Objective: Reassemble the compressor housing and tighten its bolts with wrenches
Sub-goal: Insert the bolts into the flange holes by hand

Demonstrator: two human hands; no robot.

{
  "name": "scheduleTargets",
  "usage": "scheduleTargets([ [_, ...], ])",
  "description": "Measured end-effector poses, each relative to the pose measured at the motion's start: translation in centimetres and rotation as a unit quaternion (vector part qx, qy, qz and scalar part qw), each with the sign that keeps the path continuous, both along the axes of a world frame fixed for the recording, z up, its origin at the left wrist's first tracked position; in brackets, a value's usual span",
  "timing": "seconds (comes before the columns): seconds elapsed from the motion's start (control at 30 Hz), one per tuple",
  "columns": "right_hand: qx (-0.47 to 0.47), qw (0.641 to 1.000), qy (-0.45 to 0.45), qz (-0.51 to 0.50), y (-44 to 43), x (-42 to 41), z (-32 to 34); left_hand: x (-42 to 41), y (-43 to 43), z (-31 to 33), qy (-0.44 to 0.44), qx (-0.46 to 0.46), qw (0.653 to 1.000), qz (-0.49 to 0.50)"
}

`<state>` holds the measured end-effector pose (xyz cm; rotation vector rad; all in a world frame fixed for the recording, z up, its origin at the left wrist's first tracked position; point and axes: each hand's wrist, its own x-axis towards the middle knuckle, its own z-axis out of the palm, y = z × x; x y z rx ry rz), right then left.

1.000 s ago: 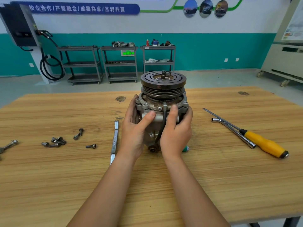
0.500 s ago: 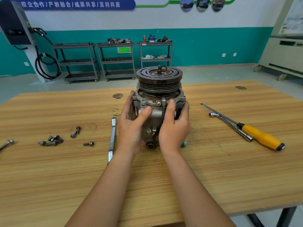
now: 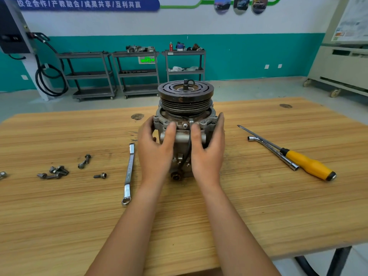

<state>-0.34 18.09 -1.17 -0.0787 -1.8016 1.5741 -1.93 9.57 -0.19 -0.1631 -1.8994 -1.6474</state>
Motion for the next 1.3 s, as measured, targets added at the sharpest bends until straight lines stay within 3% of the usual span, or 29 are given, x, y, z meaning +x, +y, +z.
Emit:
scheduleTargets([
  [0.17, 0.021, 0.996, -0.006, 0.084, 2.1, 0.5, 0.0, -0.7, -2.0, 1.2, -0.018, -0.256, 0.960, 0.109],
  [0.4, -0.048, 0.991, 0.030, 0.123, 2.0, 0.7, 0.3, -1.4, -3.4, 2.6, -0.059, -0.404, 0.908, 0.094],
  [0.7, -0.078, 0.987, 0.034, 0.138, 2.1, 0.6, 0.2, -1.9, -3.8, 2.7, -0.011, -0.354, 0.935, 0.037],
  [1.3, -0.078, 0.990, 0.055, 0.108, 2.0, 0.2, -0.1, -1.8, -3.8, 2.5, -0.022, -0.347, 0.937, 0.032],
])
